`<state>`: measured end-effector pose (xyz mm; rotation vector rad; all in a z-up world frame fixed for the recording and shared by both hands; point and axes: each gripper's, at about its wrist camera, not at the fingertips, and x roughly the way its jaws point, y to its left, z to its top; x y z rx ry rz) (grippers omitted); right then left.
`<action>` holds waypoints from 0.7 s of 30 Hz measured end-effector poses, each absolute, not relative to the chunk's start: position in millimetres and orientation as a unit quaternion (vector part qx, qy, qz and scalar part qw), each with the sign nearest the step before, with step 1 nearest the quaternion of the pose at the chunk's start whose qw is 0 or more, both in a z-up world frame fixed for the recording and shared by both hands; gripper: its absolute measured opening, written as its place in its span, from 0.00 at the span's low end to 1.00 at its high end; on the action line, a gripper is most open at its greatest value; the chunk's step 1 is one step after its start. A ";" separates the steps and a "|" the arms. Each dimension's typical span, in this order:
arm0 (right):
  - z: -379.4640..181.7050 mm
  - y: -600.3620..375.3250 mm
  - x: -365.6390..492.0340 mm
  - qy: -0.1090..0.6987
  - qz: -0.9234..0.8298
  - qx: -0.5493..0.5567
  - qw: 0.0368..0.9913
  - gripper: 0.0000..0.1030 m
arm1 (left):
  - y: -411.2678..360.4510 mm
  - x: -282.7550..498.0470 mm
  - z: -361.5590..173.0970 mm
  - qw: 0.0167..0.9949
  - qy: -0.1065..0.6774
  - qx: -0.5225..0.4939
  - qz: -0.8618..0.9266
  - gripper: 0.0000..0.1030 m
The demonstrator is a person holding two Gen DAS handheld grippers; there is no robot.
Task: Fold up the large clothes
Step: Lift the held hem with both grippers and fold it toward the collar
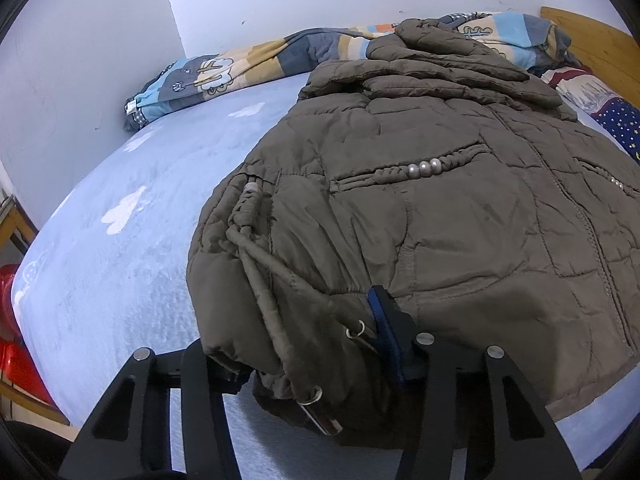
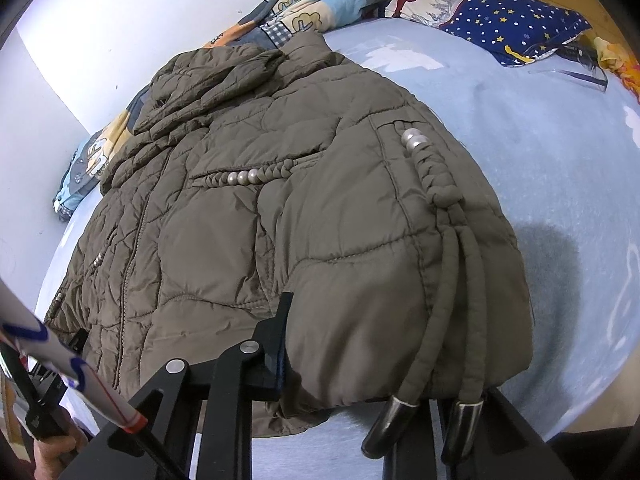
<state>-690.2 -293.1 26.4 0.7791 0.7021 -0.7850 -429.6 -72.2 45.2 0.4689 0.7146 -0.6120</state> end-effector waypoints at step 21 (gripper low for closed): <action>30.8 -294.1 -692.0 0.319 -0.364 0.363 0.796 0.24 | -71.8 -435.6 48.6 0.866 0.328 0.225 -0.304 0.33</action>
